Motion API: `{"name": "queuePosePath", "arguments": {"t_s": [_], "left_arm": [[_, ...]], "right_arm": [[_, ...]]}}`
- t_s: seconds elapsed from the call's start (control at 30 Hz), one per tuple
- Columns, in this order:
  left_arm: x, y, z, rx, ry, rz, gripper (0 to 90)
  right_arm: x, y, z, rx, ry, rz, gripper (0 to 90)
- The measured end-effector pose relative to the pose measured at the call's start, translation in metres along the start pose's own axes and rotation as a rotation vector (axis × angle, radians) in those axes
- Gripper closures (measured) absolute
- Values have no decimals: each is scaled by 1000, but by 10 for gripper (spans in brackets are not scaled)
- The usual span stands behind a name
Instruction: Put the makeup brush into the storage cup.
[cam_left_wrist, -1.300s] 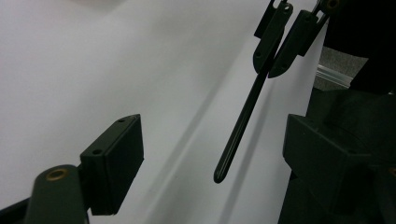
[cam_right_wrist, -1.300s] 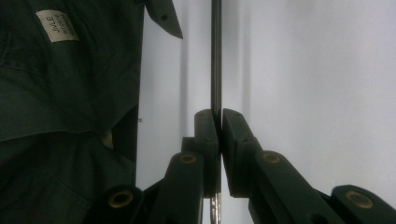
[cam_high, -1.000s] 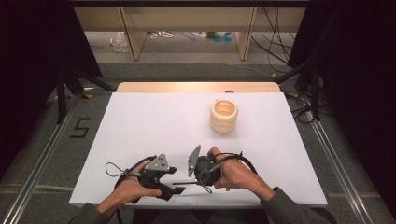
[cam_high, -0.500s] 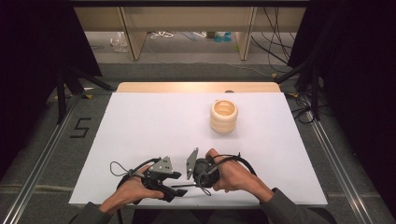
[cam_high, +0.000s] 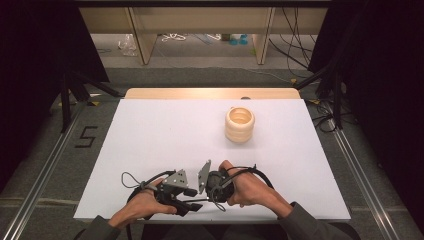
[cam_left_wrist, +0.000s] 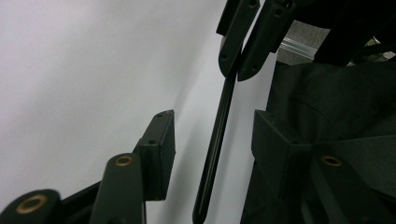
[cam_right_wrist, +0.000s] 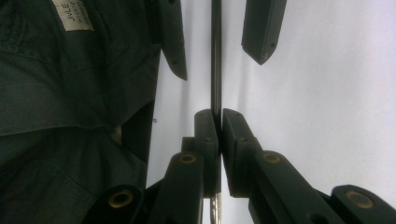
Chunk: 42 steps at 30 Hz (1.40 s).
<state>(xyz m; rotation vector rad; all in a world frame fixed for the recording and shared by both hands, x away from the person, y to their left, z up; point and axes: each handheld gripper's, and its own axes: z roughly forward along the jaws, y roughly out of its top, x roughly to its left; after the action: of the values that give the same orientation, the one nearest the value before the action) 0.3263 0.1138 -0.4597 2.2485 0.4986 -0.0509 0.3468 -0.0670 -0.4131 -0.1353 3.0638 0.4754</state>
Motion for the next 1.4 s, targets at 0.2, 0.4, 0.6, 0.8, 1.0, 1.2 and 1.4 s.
{"name": "queuePosePath", "arguments": {"t_s": [0.2,0.4,0.6,0.8,1.0,1.2,1.4], "left_arm": [[-1,2,1,20,-6,19,534],[-1,2,1,22,-13,21,580],[-1,2,2,15,-30,21,624],[0,2,2,17,-41,30,668],[-1,2,2,11,-50,22,695],[0,2,2,12,-58,32,708],[-1,2,2,17,-53,40,726]], "right_arm": [[1,1,1,3,6,-10,858],[2,2,1,5,6,-4,857],[2,3,1,-5,0,-36,857],[2,3,0,-7,0,-40,858],[3,4,-1,-1,-3,-43,858],[4,5,-2,-5,-4,-58,857],[6,6,-4,1,5,-42,858]]}}
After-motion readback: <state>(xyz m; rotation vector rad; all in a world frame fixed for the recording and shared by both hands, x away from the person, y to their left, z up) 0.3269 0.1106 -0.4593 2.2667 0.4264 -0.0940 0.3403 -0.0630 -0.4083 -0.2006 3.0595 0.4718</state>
